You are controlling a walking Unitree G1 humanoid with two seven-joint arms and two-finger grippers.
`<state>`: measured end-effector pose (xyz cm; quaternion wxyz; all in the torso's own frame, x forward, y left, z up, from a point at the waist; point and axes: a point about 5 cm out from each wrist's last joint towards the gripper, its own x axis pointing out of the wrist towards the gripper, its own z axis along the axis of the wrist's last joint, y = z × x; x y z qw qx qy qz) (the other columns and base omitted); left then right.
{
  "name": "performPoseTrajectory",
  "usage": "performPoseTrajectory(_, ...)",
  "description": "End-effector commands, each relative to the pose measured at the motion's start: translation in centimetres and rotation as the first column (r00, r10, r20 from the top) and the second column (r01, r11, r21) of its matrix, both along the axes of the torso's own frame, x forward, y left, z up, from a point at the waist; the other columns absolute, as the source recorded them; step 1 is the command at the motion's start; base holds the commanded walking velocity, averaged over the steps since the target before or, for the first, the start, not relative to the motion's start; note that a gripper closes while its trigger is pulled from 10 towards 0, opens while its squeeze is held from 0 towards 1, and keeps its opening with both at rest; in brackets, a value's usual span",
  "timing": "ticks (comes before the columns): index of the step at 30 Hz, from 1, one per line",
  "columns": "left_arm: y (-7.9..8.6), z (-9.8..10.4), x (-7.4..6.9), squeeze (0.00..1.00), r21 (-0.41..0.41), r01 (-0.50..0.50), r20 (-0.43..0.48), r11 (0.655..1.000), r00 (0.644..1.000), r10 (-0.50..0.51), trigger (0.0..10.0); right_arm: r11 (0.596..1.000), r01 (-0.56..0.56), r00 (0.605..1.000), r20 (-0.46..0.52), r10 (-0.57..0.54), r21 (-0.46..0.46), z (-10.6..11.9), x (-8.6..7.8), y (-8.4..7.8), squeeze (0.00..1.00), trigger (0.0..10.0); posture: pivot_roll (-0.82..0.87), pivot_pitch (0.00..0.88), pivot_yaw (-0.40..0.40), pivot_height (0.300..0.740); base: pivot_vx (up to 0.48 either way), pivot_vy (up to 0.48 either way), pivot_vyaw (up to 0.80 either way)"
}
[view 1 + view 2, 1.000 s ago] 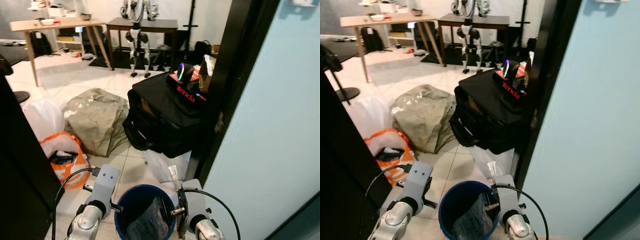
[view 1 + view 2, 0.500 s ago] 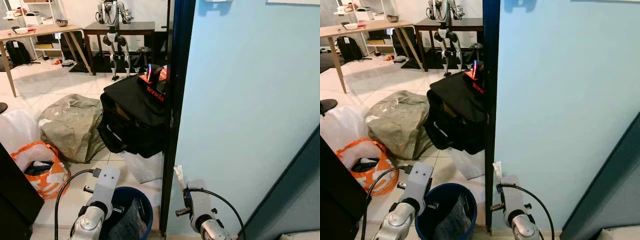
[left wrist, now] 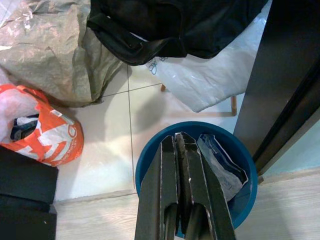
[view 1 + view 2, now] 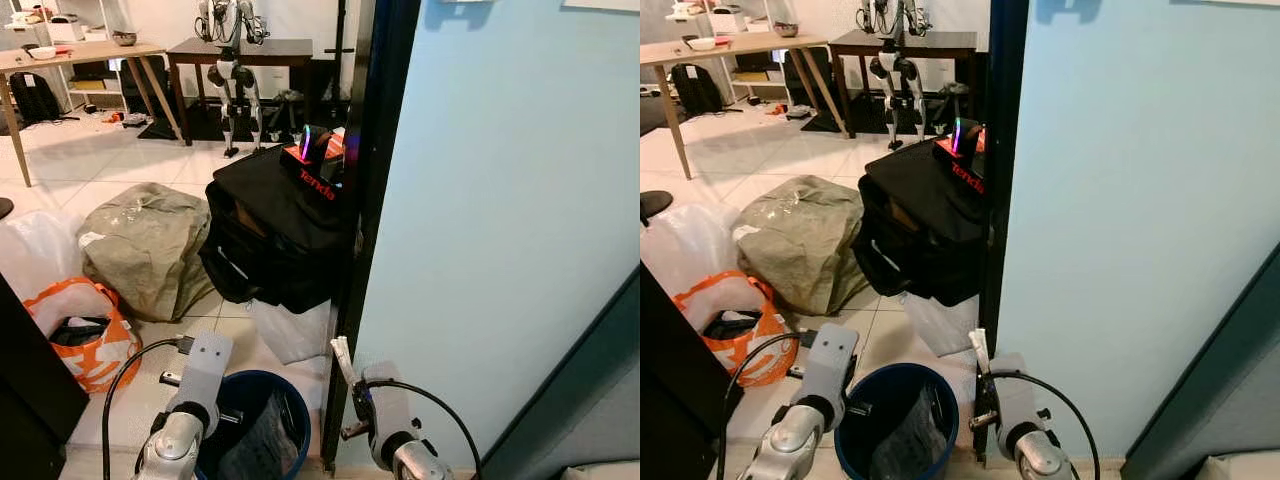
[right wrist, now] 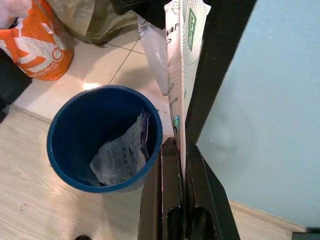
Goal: Clean up the room
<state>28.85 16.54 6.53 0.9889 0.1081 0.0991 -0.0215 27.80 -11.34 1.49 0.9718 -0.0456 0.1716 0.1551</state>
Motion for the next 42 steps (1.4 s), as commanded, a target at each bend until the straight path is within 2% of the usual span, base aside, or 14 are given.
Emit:
performPoseTrajectory(1,0.26,-0.65,-0.19,0.00,-0.002,-0.012,-0.034,1.000,0.999,0.012,10.0,1.000,-0.004,0.999,-0.034,0.004,-0.002,-0.61,-0.43,0.03,0.00,10.0,0.07,0.076,-0.028,0.740,0.000,0.000,0.00)
performPoseTrajectory(5,0.23,-0.62,-0.18,0.00,-0.001,-0.007,-0.032,1.000,0.999,0.007,10.0,1.000,-0.002,1.000,-0.031,0.002,-0.003,-0.56,-0.39,0.01,0.00,10.0,0.07,0.074,-0.027,0.740,0.000,0.154,0.00)
performPoseTrajectory(25,0.23,-0.49,-0.22,0.00,0.010,0.030,-0.047,1.000,0.998,-0.029,10.0,1.000,0.001,1.000,-0.027,-0.001,0.003,-0.55,-0.43,0.15,0.00,10.0,0.08,0.074,-0.023,0.740,0.000,0.425,0.00)
performPoseTrajectory(26,0.22,-0.56,-0.30,0.00,0.046,0.044,-0.056,0.998,0.998,-0.041,10.0,1.000,0.002,1.000,-0.027,-0.002,0.003,-0.56,-0.44,0.16,0.00,10.0,0.08,0.075,-0.021,0.740,0.000,-0.480,0.00)
performPoseTrajectory(29,0.27,-0.73,-0.45,0.00,0.066,0.047,-0.069,0.997,0.997,-0.043,10.0,1.000,0.005,1.000,-0.027,-0.005,0.005,-0.57,-0.47,0.19,0.00,10.0,0.08,0.075,-0.019,0.740,0.000,-0.480,0.00)
performPoseTrajectory(36,0.35,-0.87,-0.53,0.00,0.069,0.055,-0.087,0.996,0.995,-0.049,10.0,1.000,0.011,0.999,-0.030,-0.011,0.006,-0.68,-0.60,0.13,0.00,10.0,0.08,0.080,-0.016,0.740,0.000,-0.480,0.00)
performPoseTrajectory(42,0.30,-1.08,-0.34,0.00,0.100,0.047,-0.101,0.994,0.994,-0.037,10.0,1.000,0.014,0.999,-0.030,-0.014,0.004,-0.74,-0.66,0.02,0.00,10.0,0.09,0.083,-0.017,0.740,0.000,0.000,0.00)
